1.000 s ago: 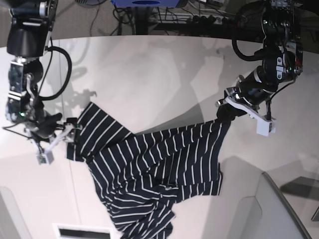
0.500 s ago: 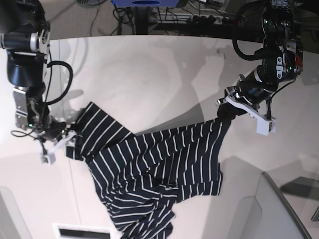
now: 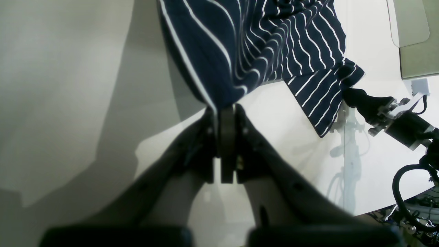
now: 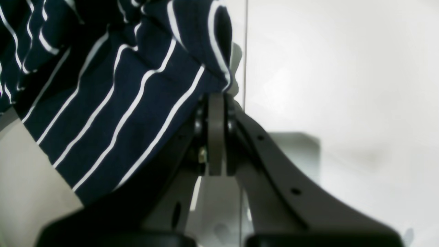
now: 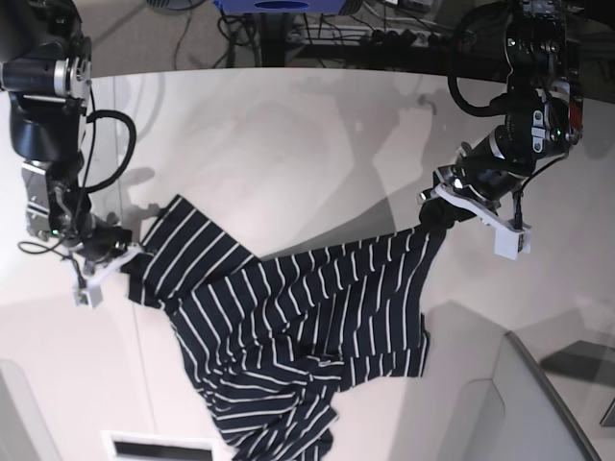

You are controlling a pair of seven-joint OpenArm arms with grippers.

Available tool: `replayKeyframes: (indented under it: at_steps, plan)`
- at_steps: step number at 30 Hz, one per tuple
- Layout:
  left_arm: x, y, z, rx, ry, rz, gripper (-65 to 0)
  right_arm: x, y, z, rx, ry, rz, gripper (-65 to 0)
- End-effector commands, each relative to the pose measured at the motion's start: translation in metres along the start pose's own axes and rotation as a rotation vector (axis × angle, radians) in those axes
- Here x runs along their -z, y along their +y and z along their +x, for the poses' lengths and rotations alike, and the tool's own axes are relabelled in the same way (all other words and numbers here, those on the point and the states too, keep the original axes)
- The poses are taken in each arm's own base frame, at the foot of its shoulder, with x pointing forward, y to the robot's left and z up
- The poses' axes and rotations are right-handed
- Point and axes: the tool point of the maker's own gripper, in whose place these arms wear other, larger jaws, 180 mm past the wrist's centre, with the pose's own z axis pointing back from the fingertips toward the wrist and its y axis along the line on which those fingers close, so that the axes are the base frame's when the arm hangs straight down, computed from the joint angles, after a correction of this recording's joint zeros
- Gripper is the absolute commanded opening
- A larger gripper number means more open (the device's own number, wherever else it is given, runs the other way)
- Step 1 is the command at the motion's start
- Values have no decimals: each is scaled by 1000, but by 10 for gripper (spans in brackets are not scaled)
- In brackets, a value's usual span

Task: Layout the t-shirt on the table in an organized manner, then fold the t-shirt properly
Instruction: 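Hold the shirt with both grippers and stretch it apart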

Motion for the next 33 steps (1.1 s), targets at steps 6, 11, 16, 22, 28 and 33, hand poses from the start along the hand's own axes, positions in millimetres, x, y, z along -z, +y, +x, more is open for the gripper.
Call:
replayKeyframes:
  at_steps: [6,11,16,22,28,33]
  plan:
    - [-3,-3,11,14,-35,-14,-650,-14,1,22,-47,-85,-3,-374]
    - [-3,-3,11,14,-35,-14,-650,-13,0,16,-40,-78,-4,-179]
    - [-3,-3,11,16,-35,-15,-650,-2,1,22,-6,-71,1,-248]
    - [-3,-4,11,15,-35,-16,-650,12,14,22,35,-47,25,-399]
    - [-2,-7,24,28,-60,-24,-650,5,0,41,3,-77,1,-642]
    - [-4,-12,57,74,-122,-32,-650,-21,-31,86,-79,-124,-62,-650]
